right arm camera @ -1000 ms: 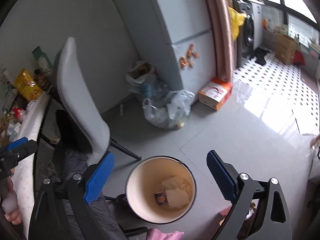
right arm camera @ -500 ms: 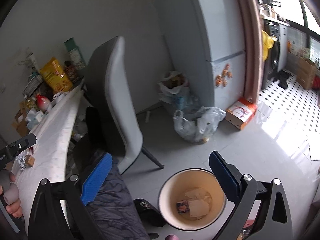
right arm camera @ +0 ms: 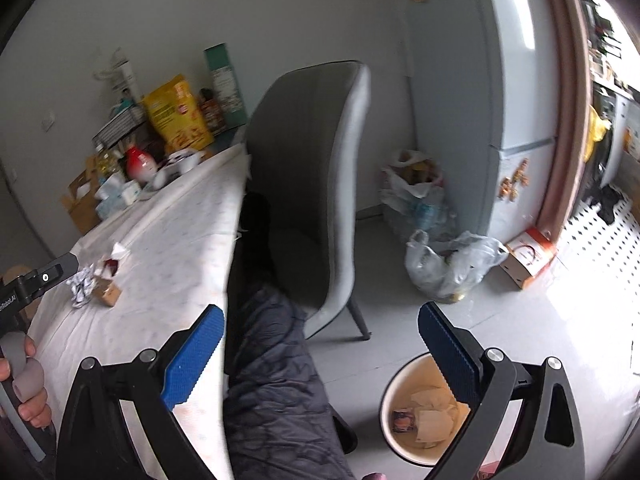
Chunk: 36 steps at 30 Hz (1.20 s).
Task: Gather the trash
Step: 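Move both open grippers back over the table clutter, then grasp the crumpled printed paper with the left gripper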
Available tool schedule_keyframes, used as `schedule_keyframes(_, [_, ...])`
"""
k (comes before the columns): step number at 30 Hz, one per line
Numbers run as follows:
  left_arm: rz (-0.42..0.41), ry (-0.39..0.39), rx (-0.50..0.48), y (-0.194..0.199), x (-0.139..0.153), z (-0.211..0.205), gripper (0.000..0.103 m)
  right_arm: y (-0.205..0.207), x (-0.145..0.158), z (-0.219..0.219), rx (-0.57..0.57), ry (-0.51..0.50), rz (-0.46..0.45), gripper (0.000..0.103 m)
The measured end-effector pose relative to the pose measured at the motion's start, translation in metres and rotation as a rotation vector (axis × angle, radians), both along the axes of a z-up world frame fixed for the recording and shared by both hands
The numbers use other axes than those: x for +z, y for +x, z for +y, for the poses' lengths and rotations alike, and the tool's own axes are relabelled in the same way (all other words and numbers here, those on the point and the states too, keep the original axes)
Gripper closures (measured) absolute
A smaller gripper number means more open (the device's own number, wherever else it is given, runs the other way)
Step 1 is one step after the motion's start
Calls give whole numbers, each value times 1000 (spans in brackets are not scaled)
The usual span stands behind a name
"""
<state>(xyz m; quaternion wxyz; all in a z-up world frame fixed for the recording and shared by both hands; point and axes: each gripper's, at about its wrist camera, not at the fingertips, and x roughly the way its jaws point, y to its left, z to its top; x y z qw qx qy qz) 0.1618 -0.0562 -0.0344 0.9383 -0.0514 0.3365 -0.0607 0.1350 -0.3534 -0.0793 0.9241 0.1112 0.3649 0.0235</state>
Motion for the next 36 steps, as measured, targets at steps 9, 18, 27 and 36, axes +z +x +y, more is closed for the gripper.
schedule_keyframes(9, [-7, -45, 111, -11, -5, 68, 6, 12, 7, 67, 106, -23, -3, 8])
schedule_keyframes(18, [9, -58, 207, -11, -12, 122, 6, 26, 9, 122, 191, -30, -3, 8])
schedule_keyframes(27, [34, -53, 271, 12, -24, 154, 6, 36, 12, 151, 245, -27, -1, 8])
schedule_keyframes(36, [88, -126, 285, 41, -58, 174, 6, 45, 5, 157, 245, -49, 20, 8])
